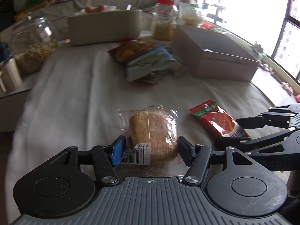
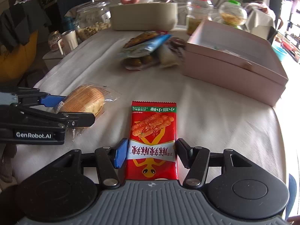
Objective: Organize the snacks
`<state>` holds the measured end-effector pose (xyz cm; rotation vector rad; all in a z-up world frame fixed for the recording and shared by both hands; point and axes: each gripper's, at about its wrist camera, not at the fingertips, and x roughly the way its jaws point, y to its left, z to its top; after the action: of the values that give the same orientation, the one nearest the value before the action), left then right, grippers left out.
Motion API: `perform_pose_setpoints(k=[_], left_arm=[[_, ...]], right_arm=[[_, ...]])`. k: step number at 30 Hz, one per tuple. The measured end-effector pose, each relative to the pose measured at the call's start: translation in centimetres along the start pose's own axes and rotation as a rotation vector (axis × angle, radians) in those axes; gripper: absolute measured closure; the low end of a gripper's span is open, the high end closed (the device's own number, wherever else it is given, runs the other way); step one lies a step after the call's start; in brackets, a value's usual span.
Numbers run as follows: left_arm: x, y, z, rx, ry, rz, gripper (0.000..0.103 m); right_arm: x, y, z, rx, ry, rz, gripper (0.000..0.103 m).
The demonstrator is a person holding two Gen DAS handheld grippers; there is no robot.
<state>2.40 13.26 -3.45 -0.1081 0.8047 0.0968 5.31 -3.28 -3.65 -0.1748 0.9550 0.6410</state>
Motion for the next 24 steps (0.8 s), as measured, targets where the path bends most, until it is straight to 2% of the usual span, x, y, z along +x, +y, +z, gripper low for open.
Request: perform_pose_setpoints(k=[3,8,18,24], left_arm=[[-0.7,1.4,-0.5,-0.022,0.0,0.024,0.036],[-1.1,2.7,-1.2,-0.064,-0.012,0.013,0.036],[-0.9,2.3,-1.3,-0.051,-0.027,0.011,0.036],[-1.0,1.9,-1.2,-0.039,-0.02,0.009,0.036]], right_arm=[[0.6,1.7,0.7,-0.031,0.018,0.036,0.046],[1.3,3.6,1.0,-0.098,0.019,0.028,0.045],[1.2,3.7,0.8,-0.096,0.006,0.027,0.044],[0.8,3.4,0.4,-0.085,-0.011,0.017,0.054]])
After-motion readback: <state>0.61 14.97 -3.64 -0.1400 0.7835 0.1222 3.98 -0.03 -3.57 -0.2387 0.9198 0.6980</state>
